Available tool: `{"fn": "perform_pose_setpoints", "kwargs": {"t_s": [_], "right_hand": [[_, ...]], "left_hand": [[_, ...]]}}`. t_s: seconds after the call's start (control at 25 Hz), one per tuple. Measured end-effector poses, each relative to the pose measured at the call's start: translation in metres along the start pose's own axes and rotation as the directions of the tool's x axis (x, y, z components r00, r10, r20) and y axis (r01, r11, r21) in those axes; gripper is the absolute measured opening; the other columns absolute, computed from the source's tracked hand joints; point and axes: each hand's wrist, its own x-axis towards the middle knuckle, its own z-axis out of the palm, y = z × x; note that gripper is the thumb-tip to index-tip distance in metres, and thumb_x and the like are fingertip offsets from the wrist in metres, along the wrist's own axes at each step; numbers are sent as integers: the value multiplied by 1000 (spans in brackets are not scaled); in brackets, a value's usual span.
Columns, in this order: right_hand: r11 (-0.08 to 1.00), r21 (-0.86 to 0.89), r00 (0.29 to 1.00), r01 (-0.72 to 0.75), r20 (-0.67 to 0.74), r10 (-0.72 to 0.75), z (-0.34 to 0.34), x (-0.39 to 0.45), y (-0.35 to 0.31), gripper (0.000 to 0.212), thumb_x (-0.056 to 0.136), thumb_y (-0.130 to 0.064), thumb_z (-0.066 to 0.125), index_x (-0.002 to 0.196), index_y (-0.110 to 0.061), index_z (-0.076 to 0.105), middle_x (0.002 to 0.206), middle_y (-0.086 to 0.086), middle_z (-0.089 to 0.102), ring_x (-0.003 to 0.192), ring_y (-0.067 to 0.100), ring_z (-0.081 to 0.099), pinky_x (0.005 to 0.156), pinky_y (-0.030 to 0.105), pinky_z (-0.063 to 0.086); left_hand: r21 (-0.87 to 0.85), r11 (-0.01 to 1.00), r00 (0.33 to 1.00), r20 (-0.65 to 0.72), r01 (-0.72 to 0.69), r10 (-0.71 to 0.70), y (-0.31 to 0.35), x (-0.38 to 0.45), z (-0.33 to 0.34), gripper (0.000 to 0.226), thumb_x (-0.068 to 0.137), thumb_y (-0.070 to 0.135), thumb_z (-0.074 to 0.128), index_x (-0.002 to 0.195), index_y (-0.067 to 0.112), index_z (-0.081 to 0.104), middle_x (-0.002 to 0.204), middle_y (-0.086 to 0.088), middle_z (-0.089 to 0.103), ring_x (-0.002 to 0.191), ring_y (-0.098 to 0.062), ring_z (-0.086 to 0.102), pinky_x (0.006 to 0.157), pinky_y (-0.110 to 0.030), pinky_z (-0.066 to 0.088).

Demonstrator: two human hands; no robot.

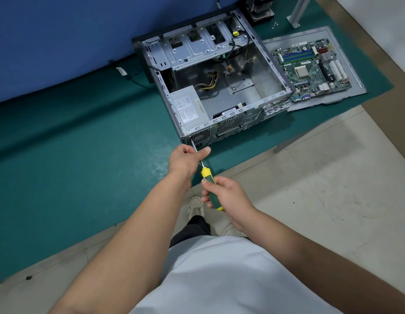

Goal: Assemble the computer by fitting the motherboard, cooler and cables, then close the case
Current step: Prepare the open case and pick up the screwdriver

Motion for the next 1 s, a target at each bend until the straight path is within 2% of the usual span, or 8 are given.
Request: {"fn": "perform_pose_setpoints", "kwargs": {"t_s": [0.08, 0.16, 0.32, 0.52, 0.64, 0.76, 0.88, 1.0], "right_hand": [[982, 133, 991, -135, 42, 131, -1, 0, -4, 26, 99, -31, 63, 97, -8, 73, 76, 1, 64, 59, 12, 57, 50, 22, 44], [931, 265, 968, -251, 80, 238, -6, 1, -9, 33, 98, -37, 59, 96, -9, 77, 73, -3, 62, 53, 9, 49, 43, 18, 35], [935, 251, 965, -249, 143, 219, -2, 3, -10, 32, 100, -37, 54, 101, -10, 72, 73, -1, 62, 54, 11, 52, 44, 19, 40], [915, 311, 963, -258, 164, 216, 2, 7, -13, 30, 100, -32, 50, 94, -10, 71, 71, -1, 58, 54, 9, 49, 43, 18, 38], [926, 290, 969, -241, 129, 212, -1, 12, -9, 36, 100, -36, 53, 98, -9, 76, 72, -2, 59, 56, 10, 52, 46, 18, 41], [963, 236, 991, -127, 62, 116, -4, 15, -3, 34, 101, -38, 58, 109, -8, 71, 76, 4, 64, 59, 16, 60, 52, 25, 49], [999, 18, 999, 35, 2, -35, -2, 12, 4, 27, 96, -29, 70, 115, -13, 58, 83, 6, 72, 65, 18, 66, 58, 29, 54], [992, -107, 992, 72, -93, -82, 0, 12, 5, 34, 93, -19, 74, 114, -8, 49, 80, 4, 74, 62, 14, 65, 55, 26, 52]], "left_hand": [[-160, 987, 987, 161, 31, -5, 2, 0, -6, 13, 95, 11, 72, 104, 13, 62, 89, -5, 70, 74, -18, 65, 61, -27, 55], [-322, 933, 942, 333, 157, -43, 3, -1, -15, 30, 100, -6, 53, 126, 8, 58, 113, -12, 76, 99, -26, 75, 73, -33, 62], [-351, 923, 934, 357, 160, -26, 2, 2, -25, 44, 98, -19, 38, 134, -4, 58, 104, -16, 77, 91, -25, 77, 70, -31, 63], [-414, 875, 871, 492, 249, -15, -4, 5, -34, 36, 101, -10, 44, 133, 0, 58, 123, -22, 71, 107, -30, 74, 80, -34, 63], [-315, 936, 903, 430, 158, -7, -5, 5, -31, 28, 98, -9, 54, 121, 2, 65, 110, -17, 76, 94, -24, 77, 75, -29, 64], [-243, 967, 958, 286, 76, -4, -4, 4, -27, 23, 90, -3, 73, 110, 4, 65, 94, -15, 77, 81, -21, 77, 62, -23, 61], [-136, 991, 990, 139, -7, 26, -2, 5, -15, 30, 83, 0, 82, 93, 11, 55, 68, -4, 58, 59, -17, 66, 50, -20, 52], [-11, 998, 996, 58, -67, 68, 1, 4, -3, 34, 85, 6, 83, 89, 14, 49, 65, -2, 48, 57, -17, 57, 52, -25, 53]]}}
